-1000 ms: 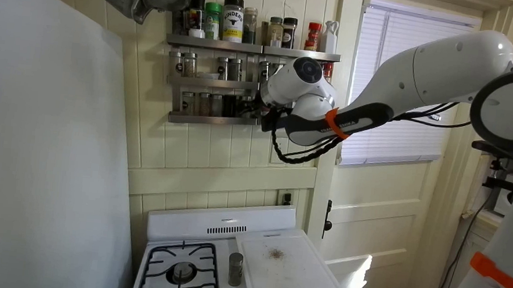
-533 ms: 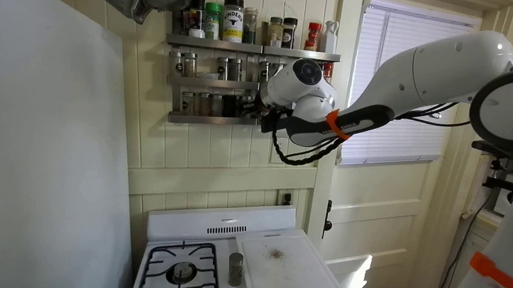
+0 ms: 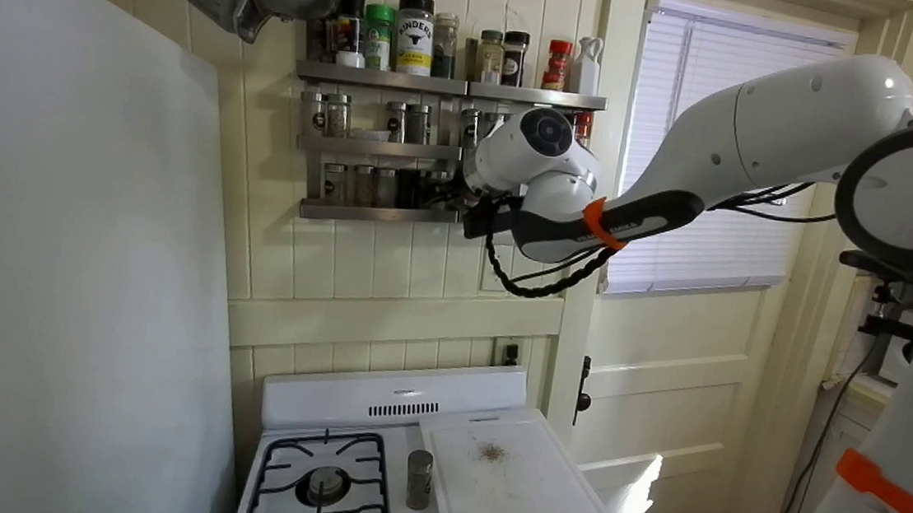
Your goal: Move the spice bottle, that is in the middle of the first shelf, to the tray
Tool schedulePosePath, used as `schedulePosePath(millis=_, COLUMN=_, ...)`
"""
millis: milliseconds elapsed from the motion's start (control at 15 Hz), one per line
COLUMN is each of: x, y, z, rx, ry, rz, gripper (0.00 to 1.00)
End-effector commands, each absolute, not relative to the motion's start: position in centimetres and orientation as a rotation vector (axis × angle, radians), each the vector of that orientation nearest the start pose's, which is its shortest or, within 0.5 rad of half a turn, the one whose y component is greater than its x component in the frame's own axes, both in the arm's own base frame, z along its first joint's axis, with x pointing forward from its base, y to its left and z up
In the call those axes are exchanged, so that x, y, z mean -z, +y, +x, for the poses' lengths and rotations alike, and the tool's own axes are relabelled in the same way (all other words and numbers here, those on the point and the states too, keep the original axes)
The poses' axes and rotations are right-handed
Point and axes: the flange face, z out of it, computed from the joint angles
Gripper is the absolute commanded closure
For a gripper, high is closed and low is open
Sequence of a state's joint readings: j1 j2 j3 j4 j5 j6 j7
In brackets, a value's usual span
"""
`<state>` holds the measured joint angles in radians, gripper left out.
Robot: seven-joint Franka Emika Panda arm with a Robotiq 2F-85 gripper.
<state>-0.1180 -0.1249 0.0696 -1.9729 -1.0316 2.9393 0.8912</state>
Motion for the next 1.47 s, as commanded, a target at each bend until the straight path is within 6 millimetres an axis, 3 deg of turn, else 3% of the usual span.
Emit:
schedulePosePath(millis=0, x=-62.50, y=3.11, z=56.49, rx=1.910, ry=0.019, rz=-2.781, gripper=0.00)
schedulePosePath(millis=133, x=-62.60, y=3.10, z=56.48, rx=1.931, ry=0.021, rz=-2.774, gripper=0.00)
schedulePosePath(millis=200, x=-62.67, y=3.09, z=56.42, rx=1.940, ry=0.041, rz=-2.773, gripper=0.05)
schedulePosePath(millis=467, x=-62.64, y=3.45, z=56.17, rx=1.970, ry=0.091, rz=-2.742, gripper=0.00)
schedulePosePath(millis=933, x=-62.57, y=3.48, z=56.15, rx=1.953, ry=0.099, rz=-2.758, gripper=0.00)
schedulePosePath(millis=1400, x=-63.29, y=3.45, z=56.62, rx=1.982, ry=0.232, rz=-2.707, gripper=0.00)
